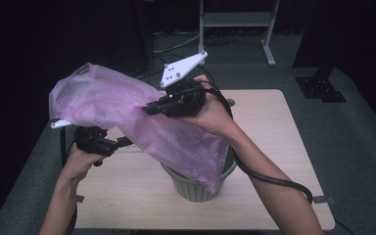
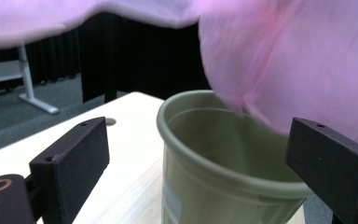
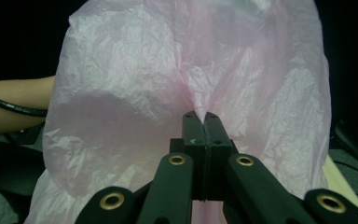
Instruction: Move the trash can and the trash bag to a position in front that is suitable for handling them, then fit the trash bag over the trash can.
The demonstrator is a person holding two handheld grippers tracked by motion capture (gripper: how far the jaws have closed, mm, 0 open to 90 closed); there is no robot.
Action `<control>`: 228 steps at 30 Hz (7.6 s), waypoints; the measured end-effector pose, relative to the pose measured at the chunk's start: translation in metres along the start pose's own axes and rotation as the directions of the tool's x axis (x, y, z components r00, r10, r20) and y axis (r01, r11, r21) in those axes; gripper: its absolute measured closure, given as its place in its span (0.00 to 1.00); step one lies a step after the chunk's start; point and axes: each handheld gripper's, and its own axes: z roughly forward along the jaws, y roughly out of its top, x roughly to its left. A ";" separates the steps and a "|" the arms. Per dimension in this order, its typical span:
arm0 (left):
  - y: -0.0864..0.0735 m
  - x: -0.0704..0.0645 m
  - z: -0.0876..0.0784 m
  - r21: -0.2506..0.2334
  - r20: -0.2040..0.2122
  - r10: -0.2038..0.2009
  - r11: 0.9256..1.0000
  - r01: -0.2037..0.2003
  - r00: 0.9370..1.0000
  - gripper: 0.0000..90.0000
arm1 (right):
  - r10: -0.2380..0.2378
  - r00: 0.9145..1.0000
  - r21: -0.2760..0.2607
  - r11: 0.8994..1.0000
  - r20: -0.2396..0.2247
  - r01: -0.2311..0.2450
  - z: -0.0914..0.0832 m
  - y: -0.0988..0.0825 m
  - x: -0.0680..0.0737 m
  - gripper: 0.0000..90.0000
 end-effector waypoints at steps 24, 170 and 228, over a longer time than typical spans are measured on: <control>0.021 -0.013 0.033 -0.112 0.070 -0.009 0.994 0.017 0.998 0.06 | 0.135 0.991 0.011 0.991 0.010 -0.135 -0.038 -0.052 -0.008 0.63; 0.044 -0.066 0.108 0.062 0.317 0.098 0.990 -0.123 0.943 0.11 | 0.158 0.987 0.029 0.987 0.039 -0.160 -0.044 -0.114 0.003 0.61; 0.036 -0.055 0.077 0.076 0.191 0.155 0.982 -0.172 0.969 1.00 | 0.142 0.981 0.073 0.986 0.129 -0.152 -0.084 -0.162 0.029 0.78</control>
